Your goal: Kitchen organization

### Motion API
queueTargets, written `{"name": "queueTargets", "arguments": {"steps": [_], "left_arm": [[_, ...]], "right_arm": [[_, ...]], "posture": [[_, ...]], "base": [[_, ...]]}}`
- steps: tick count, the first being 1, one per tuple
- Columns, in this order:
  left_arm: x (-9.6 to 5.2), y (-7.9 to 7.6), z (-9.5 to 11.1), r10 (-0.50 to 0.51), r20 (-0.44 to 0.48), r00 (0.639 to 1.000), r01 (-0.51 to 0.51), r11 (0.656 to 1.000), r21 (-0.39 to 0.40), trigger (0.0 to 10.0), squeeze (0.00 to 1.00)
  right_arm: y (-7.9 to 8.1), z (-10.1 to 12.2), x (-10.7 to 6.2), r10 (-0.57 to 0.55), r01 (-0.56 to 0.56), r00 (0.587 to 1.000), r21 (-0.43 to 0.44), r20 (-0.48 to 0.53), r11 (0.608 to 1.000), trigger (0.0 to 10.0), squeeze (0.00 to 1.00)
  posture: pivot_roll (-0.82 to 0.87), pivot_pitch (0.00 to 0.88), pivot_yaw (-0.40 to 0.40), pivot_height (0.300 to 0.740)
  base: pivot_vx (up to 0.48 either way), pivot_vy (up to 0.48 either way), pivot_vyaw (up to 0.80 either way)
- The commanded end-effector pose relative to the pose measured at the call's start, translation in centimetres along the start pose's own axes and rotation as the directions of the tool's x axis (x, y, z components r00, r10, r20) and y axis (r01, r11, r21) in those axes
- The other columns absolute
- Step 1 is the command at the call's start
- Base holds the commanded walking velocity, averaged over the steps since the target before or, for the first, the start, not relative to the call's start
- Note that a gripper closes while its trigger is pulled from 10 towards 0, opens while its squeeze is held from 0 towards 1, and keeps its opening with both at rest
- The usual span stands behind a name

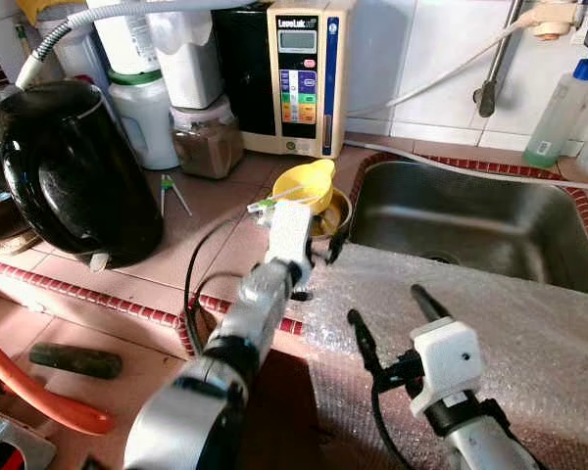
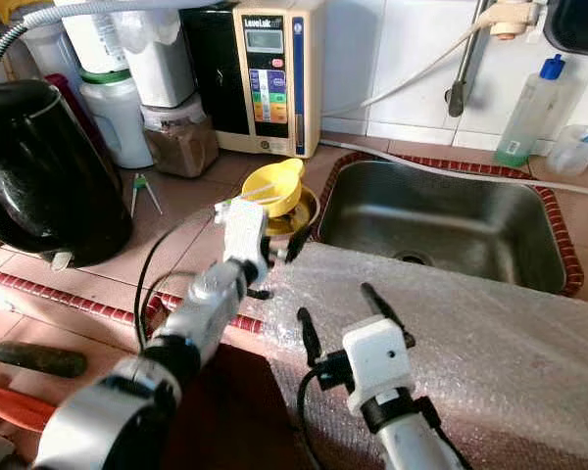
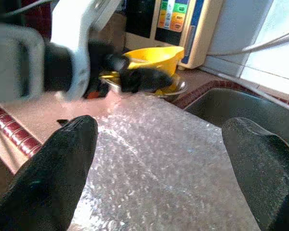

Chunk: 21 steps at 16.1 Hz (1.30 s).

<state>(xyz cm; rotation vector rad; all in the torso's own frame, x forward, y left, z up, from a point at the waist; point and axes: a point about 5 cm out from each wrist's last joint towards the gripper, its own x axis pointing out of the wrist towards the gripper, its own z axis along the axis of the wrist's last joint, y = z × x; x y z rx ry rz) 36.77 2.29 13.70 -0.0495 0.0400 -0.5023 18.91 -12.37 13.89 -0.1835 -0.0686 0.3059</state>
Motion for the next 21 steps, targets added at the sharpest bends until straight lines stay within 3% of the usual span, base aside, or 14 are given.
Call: {"name": "queueTargets", "arguments": {"steps": [1, 4, 8, 11, 15, 16, 17, 21], "left_arm": [[0.6, -0.6, 1.2, -0.028, 0.026, 0.999, 0.027, 1.000, 0.014, 10.0, 0.00], [0.7, -0.2, 2.1, -0.045, 0.064, 0.997, 0.041, 0.997, 0.068, 10.0, 0.00], [-0.4, 2.3, 3.2, 0.008, 0.167, 0.986, -0.017, 0.999, 0.052, 10.0, 0.00], [-4.1, 4.8, 3.3, 0.076, 0.283, 0.956, -0.105, 0.990, 0.089, 10.0, 0.00], [-6.9, 4.9, 3.4, 0.118, 0.311, 0.943, -0.157, 0.983, 0.101, 10.0, 0.00], [-7.7, 4.9, 3.1, 0.123, 0.304, 0.945, -0.163, 0.980, 0.110, 10.0, 0.00], [-9.3, 5.0, 1.8, 0.136, 0.266, 0.954, -0.172, 0.978, 0.116, 10.0, 0.00], [-11.1, 4.9, 0.0, 0.143, 0.185, 0.972, -0.169, 0.977, 0.133, 10.0, 0.00]], "right_arm": [[0.1, 0.6, -0.1, 0.019, -0.019, 1.000, -0.014, 0.017, 1.000, 10.0, 0.00], [-0.5, 0.9, 0.1, 0.006, -0.005, 1.000, -0.028, 0.028, 1.000, 10.0, 0.00], [-1.8, 1.1, 0.2, -0.093, 0.094, 0.995, -0.040, 0.043, 0.995, 10.0, 0.00], [-3.3, 1.2, 0.4, -0.175, 0.178, 0.983, -0.049, 0.058, 0.983, 10.0, 0.00], [-4.0, 1.3, 0.8, -0.201, 0.206, 0.977, -0.065, 0.077, 0.976, 10.0, 0.00], [-4.3, 1.3, 0.9, -0.218, 0.224, 0.972, -0.073, 0.082, 0.972, 10.0, 0.00], [-5.2, 1.5, 1.0, -0.268, 0.275, 0.959, -0.074, 0.093, 0.959, 10.0, 0.00], [-6.1, 0.9, 0.8, -0.316, 0.321, 0.946, -0.088, 0.071, 0.943, 10.0, 0.00]], "posture": [[-0.12, 0.054, 0.083, 0.740], [-0.11, 0.060, 0.075, 0.740], [-0.09, 0.053, 0.068, 0.740], [-0.04, 0.031, 0.044, 0.740], [-0.01, 0.007, 0.022, 0.740], [0.00, 0.000, 0.020, 0.740], [0.00, 0.000, 0.020, 0.740], [0.02, 0.000, 0.020, 0.740]], "base": [[0.000, 0.000, 0.00], [0.000, 0.000, 0.00], [0.000, 0.000, 0.00], [0.000, 0.000, 0.00], [0.000, 0.000, 0.00], [0.000, 0.000, 0.00], [0.000, 0.000, 0.00], [0.000, 0.000, -0.30]]}}
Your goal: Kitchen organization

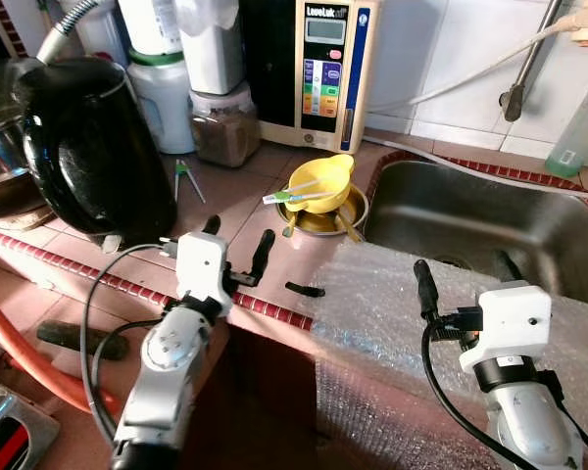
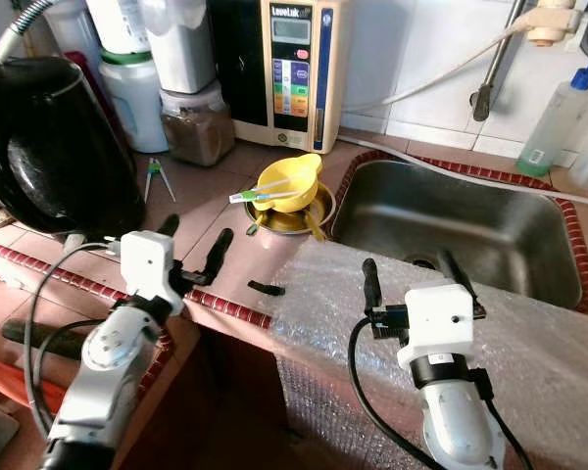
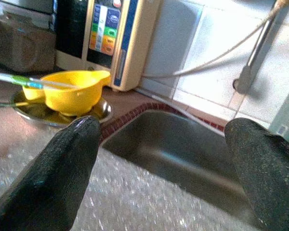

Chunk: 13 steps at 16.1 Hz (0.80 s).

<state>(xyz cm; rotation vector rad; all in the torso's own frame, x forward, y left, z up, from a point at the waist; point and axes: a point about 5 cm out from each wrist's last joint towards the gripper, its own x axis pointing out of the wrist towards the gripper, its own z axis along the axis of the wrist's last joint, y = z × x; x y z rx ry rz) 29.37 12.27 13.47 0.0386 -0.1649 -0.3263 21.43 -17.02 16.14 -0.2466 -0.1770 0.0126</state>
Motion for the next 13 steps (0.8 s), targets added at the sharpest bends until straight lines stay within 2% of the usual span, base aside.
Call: {"name": "queueTargets", "arguments": {"steps": [1, 3, 8, 13], "left_arm": [[-0.2, -0.4, 0.2, -0.013, -0.015, 1.000, 0.013, 1.000, 0.022, 10.0, 0.00], [-0.5, -0.5, 0.1, -0.011, -0.025, 1.000, 0.012, 1.000, 0.025, 10.0, 0.00], [0.0, -1.2, 0.0, -0.107, -0.051, 0.993, 0.110, 0.992, 0.060, 10.0, 0.00], [-0.2, -1.5, -0.4, -0.071, -0.077, 0.995, 0.074, 0.996, 0.040, 10.0, 0.00]], "right_arm": [[-0.6, -0.4, -0.2, -0.028, 0.028, 0.999, -0.014, -0.017, 1.000, 10.0, 0.00], [-0.6, -0.5, -0.2, -0.029, 0.028, 0.999, -0.020, -0.018, 0.999, 10.0, 0.00], [-0.8, -0.5, -0.2, -0.018, 0.017, 1.000, -0.035, -0.018, 0.999, 10.0, 0.00], [-0.8, -0.6, -0.6, -0.025, 0.024, 0.999, -0.034, -0.026, 0.999, 10.0, 0.00]], "posture": [[0.02, 0.000, 0.021, 0.740], [0.02, 0.000, 0.019, 0.740], [0.01, 0.000, 0.015, 0.740], [0.00, 0.000, 0.021, 0.740]], "base": [[0.000, 0.000, -0.78], [0.000, 0.000, -0.78], [0.000, 0.000, -0.78], [0.000, 0.000, -0.78]]}}
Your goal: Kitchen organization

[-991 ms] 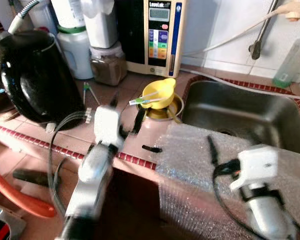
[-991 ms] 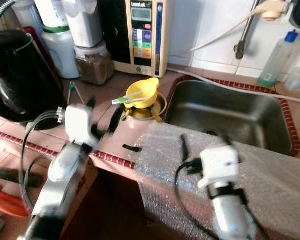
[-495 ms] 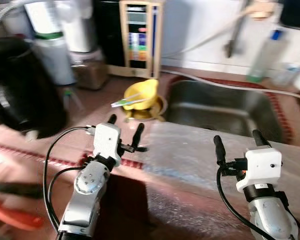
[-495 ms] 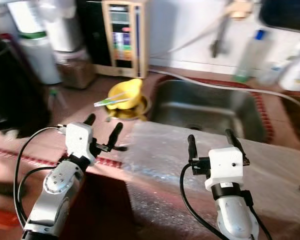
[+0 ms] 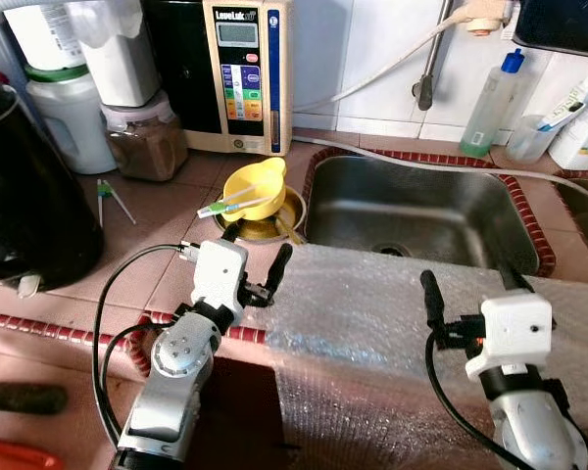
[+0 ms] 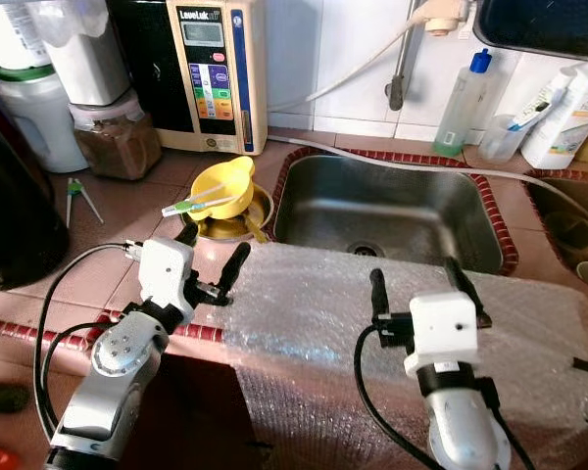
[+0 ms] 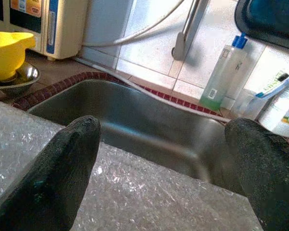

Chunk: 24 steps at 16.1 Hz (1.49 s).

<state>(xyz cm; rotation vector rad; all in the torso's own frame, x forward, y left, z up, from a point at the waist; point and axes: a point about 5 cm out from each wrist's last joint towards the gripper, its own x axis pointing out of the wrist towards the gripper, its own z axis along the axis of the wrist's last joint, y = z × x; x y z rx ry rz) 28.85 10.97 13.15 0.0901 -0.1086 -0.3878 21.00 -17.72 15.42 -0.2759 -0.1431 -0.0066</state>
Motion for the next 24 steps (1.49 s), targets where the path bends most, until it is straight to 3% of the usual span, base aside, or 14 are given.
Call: {"name": "queueTargets", "arguments": {"steps": [1, 9, 17, 20, 24], "left_arm": [[0.0, -0.1, -0.3, 0.007, -0.020, 1.000, -0.007, 1.000, 0.005, 10.0, 0.00], [0.3, 0.2, -0.2, 0.059, -0.020, 0.998, -0.059, 0.998, 0.000, 10.0, 0.00], [0.7, 0.4, 0.0, 0.128, -0.010, 0.992, -0.128, 0.992, 0.006, 10.0, 0.00], [0.9, 0.4, -0.8, 0.091, -0.058, 0.994, -0.091, 0.996, 0.007, 10.0, 0.00], [2.4, -0.4, -1.2, 0.017, -0.119, 0.993, -0.020, 1.000, -0.020, 10.0, 0.00]], "right_arm": [[-0.2, 0.2, 0.0, -0.012, 0.012, 1.000, -0.003, 0.010, 1.000, 10.0, 0.00], [0.0, 0.2, -0.2, -0.011, 0.011, 1.000, 0.007, 0.010, 1.000, 10.0, 0.00], [0.4, 0.5, -0.3, 0.007, -0.007, 1.000, 0.017, 0.024, 1.000, 10.0, 0.00], [0.9, 0.7, -0.3, 0.041, -0.041, 0.999, 0.029, 0.028, 0.999, 10.0, 0.00], [1.5, 0.7, -0.6, 0.072, -0.073, 0.997, 0.044, 0.017, 0.996, 10.0, 0.00]], "posture": [[0.00, 0.000, 0.025, 0.740], [0.00, 0.000, 0.034, 0.740], [0.00, 0.000, 0.036, 0.740], [0.00, 0.000, 0.034, 0.740], [-0.01, 0.021, 0.039, 0.740]], "base": [[0.000, 0.000, -0.78], [0.000, 0.000, -0.78], [0.000, 0.000, 0.00], [0.000, 0.000, 0.00], [0.000, 0.000, 0.00]]}}
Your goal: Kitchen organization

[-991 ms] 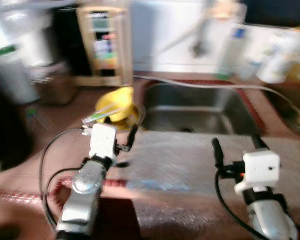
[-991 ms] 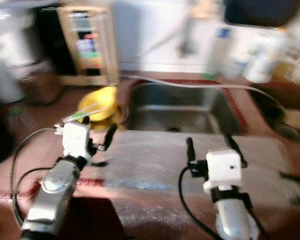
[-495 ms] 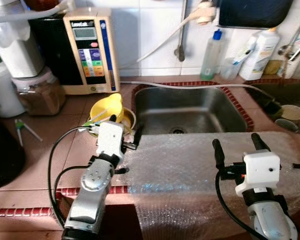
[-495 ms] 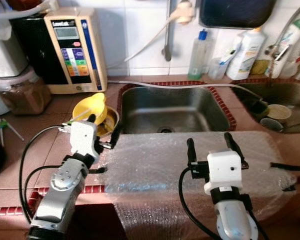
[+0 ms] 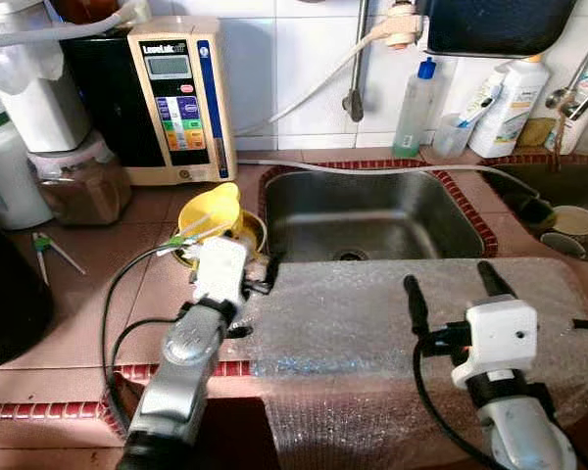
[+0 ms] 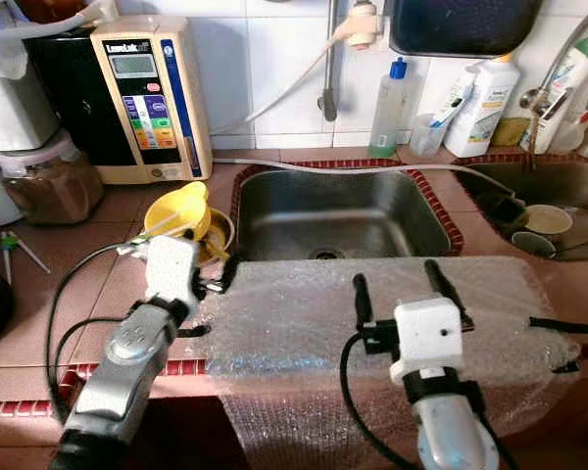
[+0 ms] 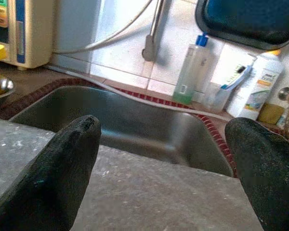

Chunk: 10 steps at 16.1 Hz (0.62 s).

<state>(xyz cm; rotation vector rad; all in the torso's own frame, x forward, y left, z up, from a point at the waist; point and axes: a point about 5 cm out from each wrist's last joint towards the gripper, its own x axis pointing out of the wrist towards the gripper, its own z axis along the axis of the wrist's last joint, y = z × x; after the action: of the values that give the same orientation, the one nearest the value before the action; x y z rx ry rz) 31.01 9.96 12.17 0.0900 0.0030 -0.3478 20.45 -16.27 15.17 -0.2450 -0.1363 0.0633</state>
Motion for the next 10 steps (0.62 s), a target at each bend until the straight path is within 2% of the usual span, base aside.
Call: {"name": "queueTargets", "arguments": {"steps": [1, 2, 3, 6, 10], "left_arm": [[0.7, -0.7, -0.3, -0.038, -0.048, 0.998, 0.038, 0.999, -0.010, 10.0, 0.00], [1.4, -1.2, -0.1, -0.056, -0.055, 0.997, 0.055, 0.998, -0.017, 10.0, 0.00], [1.5, -1.3, -0.1, -0.058, -0.053, 0.997, 0.058, 0.998, -0.012, 10.0, 0.00], [3.3, -2.2, 0.6, -0.090, -0.075, 0.993, 0.084, 0.994, -0.075, 10.0, 0.00], [4.5, -1.8, 0.8, -0.063, -0.122, 0.991, 0.049, 0.992, -0.117, 10.0, 0.00]], "right_arm": [[0.2, 0.5, -0.1, 0.013, -0.013, 1.000, 0.010, 0.012, 1.000, 10.0, 0.00], [0.3, 0.5, -0.2, 0.016, -0.016, 1.000, 0.011, 0.011, 1.000, 10.0, 0.00], [0.3, 0.5, -0.2, 0.016, -0.016, 1.000, 0.011, 0.011, 1.000, 10.0, 0.00], [0.2, 0.4, -0.5, 0.006, -0.006, 1.000, 0.012, 0.000, 1.000, 10.0, 0.00], [0.3, 0.4, -0.6, 0.003, -0.003, 1.000, 0.009, -0.002, 1.000, 10.0, 0.00]], "posture": [[-0.01, 0.023, 0.042, 0.740], [-0.01, 0.027, 0.046, 0.740], [-0.01, 0.027, 0.046, 0.740], [-0.03, 0.031, 0.061, 0.740], [-0.03, 0.027, 0.069, 0.740]], "base": [[0.000, 0.000, 0.00], [0.000, 0.000, 0.00], [0.000, 0.000, 0.00], [0.000, 0.000, 0.00], [0.000, 0.000, 0.00]]}}
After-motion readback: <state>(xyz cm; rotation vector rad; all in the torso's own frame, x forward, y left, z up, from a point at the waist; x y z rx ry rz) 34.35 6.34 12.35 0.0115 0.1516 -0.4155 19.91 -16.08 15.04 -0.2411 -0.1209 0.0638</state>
